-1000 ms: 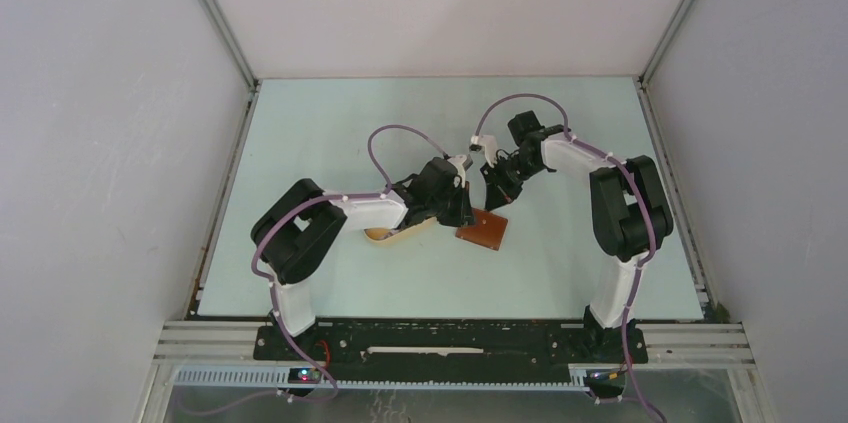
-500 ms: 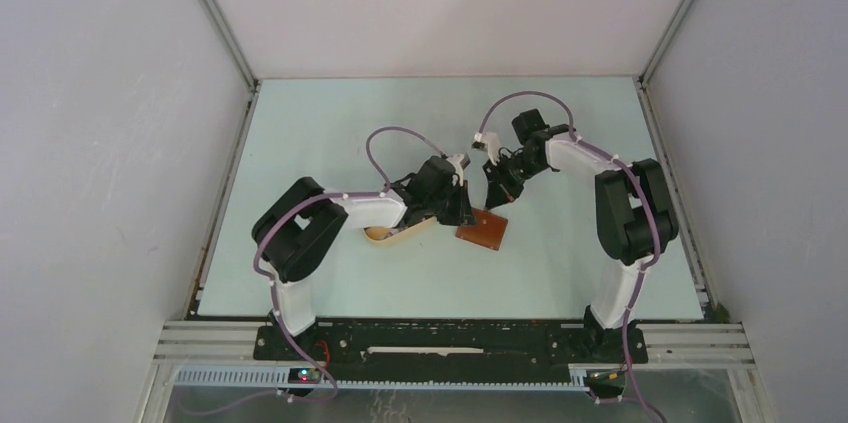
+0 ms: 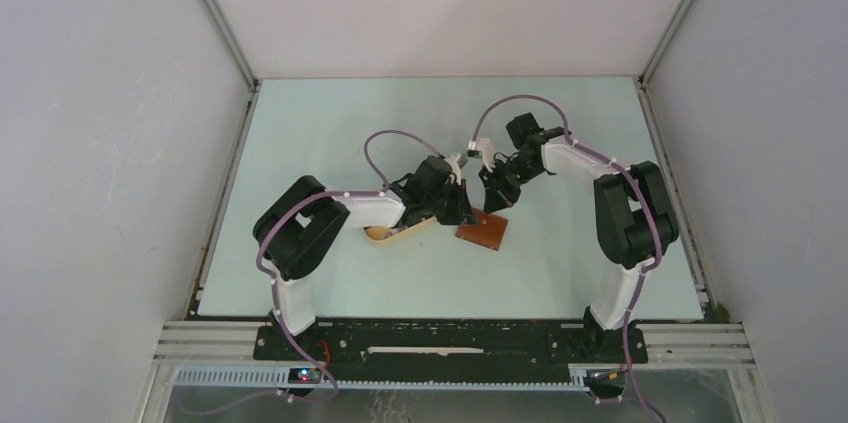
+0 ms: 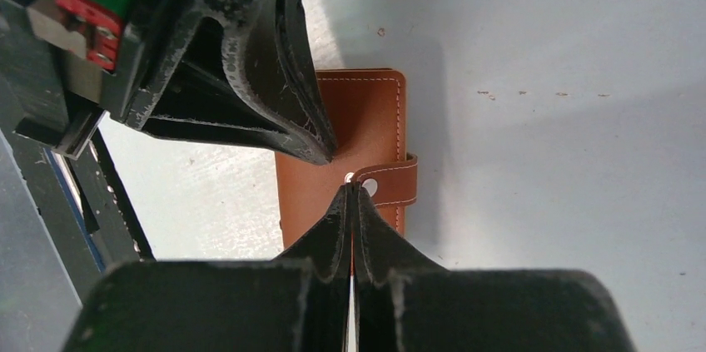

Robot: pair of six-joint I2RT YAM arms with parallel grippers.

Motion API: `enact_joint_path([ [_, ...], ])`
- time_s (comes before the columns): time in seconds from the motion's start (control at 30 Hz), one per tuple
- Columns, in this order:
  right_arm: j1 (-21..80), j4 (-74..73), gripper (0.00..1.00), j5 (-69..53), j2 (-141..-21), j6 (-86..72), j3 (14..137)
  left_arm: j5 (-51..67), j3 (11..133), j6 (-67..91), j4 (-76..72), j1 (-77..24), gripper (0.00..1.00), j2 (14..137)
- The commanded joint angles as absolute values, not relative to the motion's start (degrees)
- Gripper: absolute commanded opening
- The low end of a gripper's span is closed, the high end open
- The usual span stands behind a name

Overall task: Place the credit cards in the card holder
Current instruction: Close the card holder at the center of the board.

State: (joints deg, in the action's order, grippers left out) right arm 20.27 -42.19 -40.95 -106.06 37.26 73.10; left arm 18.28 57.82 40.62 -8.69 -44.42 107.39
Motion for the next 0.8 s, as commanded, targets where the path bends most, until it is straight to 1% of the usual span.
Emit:
enact_joint_path([
  [0.0,22.1,-43.0,0.0,-39.1,-105.5,39.4,72.5,19.3,55.6,41.4,-9.2,-44.1,0.01,108.4],
  [0.77,24.8,-45.3,0.0,-36.8,-104.8,42.2,70.8,20.8,54.7,43.0,-11.2,-43.4,0.0,109.0],
])
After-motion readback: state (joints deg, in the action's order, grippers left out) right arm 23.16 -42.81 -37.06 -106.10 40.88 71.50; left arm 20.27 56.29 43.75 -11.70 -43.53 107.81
